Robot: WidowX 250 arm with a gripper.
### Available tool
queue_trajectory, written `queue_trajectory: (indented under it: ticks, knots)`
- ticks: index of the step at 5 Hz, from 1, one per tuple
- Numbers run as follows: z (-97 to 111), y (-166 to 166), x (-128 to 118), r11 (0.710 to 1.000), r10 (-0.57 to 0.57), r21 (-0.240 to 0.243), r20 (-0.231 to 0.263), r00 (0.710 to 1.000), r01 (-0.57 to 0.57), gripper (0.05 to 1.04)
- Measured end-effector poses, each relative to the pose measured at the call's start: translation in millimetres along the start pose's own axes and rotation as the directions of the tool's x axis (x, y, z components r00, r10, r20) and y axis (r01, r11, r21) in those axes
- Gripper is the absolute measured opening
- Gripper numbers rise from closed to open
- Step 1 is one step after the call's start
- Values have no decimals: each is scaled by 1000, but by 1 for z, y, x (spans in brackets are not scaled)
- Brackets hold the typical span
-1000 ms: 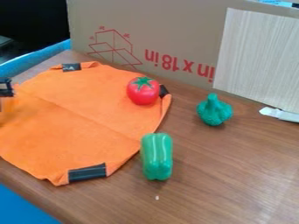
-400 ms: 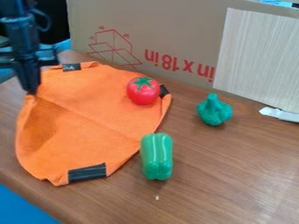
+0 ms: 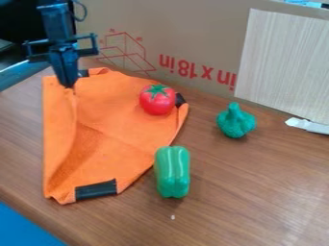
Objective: Fold the cloth from bottom left to top right , over the tomato
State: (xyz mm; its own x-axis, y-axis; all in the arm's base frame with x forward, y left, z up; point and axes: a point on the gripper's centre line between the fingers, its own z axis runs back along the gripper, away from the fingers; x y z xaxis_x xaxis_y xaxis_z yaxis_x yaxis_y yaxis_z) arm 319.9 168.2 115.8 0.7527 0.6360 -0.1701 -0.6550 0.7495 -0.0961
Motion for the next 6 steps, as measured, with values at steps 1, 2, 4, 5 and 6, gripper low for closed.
queue_trajectory:
  ticks: [1,2,4,5,6]
  knots:
    - [5,-33,-7,999,-35,-26,-28,999,34,54]
    - [10,-67,-15,996,-75,-53,-25,997,74,54]
    - [0,-102,-4,998,-19,-54,-58,998,16,54]
    - [-8,-108,8,998,46,-42,-88,995,-50,54]
    - [-11,-114,14,995,87,-37,-105,991,-91,54]
